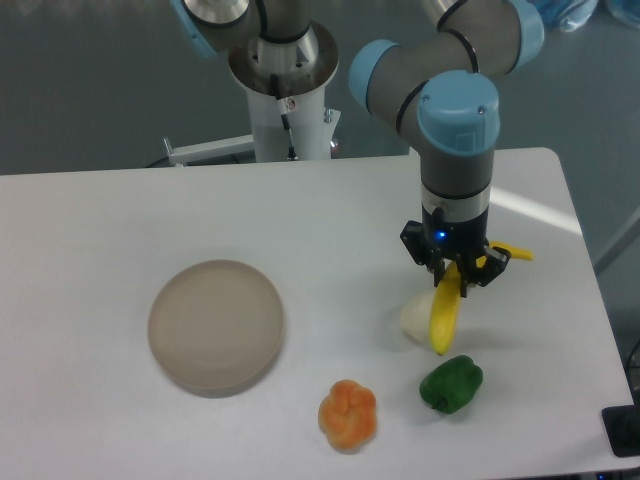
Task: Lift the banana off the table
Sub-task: 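Lift the banana up off the table, moving toward the pear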
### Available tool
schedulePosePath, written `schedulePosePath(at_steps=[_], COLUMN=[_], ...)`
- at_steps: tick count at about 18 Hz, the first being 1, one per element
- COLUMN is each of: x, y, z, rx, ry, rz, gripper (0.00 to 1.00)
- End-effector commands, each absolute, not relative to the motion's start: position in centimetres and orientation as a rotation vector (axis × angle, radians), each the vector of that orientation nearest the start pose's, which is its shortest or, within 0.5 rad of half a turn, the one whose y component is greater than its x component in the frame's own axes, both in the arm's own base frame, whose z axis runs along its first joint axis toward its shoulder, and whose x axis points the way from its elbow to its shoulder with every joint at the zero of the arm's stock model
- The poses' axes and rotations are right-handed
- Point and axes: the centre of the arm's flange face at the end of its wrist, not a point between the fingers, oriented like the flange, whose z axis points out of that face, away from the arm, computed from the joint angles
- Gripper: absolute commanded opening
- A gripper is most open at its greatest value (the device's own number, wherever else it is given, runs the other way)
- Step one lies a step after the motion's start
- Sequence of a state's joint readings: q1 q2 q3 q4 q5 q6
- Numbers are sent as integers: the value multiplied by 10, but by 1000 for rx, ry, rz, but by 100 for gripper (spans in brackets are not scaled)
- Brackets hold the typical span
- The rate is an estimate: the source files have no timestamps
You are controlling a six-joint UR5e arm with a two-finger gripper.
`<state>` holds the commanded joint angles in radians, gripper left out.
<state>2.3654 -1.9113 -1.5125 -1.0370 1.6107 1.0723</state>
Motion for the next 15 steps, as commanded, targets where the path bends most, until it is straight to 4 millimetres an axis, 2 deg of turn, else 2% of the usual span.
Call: schedulePosePath(at_steps=[7,15], x=[-365,-365], y=[541,542], z=[375,380], rx=[-2985,-2976], ry=[407,410], rz=[333,344], gripper=[21,21])
